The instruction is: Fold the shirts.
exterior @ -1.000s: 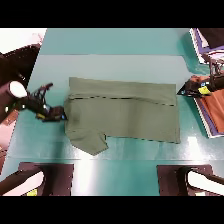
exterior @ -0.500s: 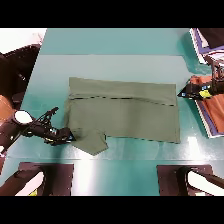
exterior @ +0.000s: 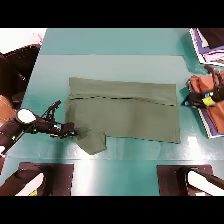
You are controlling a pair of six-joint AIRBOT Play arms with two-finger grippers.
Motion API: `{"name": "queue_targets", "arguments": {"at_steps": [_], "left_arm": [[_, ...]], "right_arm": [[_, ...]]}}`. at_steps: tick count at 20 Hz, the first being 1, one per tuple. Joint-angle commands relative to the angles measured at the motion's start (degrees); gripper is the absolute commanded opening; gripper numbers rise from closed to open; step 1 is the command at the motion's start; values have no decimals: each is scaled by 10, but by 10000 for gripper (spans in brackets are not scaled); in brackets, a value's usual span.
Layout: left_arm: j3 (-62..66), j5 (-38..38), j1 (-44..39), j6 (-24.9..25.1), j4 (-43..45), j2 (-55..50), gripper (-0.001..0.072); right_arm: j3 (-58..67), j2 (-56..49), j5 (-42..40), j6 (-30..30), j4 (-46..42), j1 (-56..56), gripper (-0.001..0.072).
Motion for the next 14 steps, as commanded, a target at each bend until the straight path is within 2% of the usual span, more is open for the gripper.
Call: {"name": "queue_targets", "arguments": {"at_steps": [1, 6, 11, 12, 13, 14], "left_arm": [[26, -7, -2, 0, 12, 1, 24], [27, 14, -2, 0, 11, 1, 25], [27, 14, -2, 0, 12, 1, 25], [27, 10, -2, 0, 12, 1, 25], [27, -1, -2, 1, 17, 1, 25], [29, -17, -2, 1, 33, 1, 25]], "right_arm": [[-118, 44, 28, 1, -32, -76, 408], [-297, 72, -30, -4, 3, -169, 408], [-322, 28, -61, -30, 70, -155, 399], [-316, 21, -58, -30, 68, -144, 317], [-309, 18, -54, -30, 68, -132, 280], [-302, 18, -50, -30, 68, -119, 190]]}}
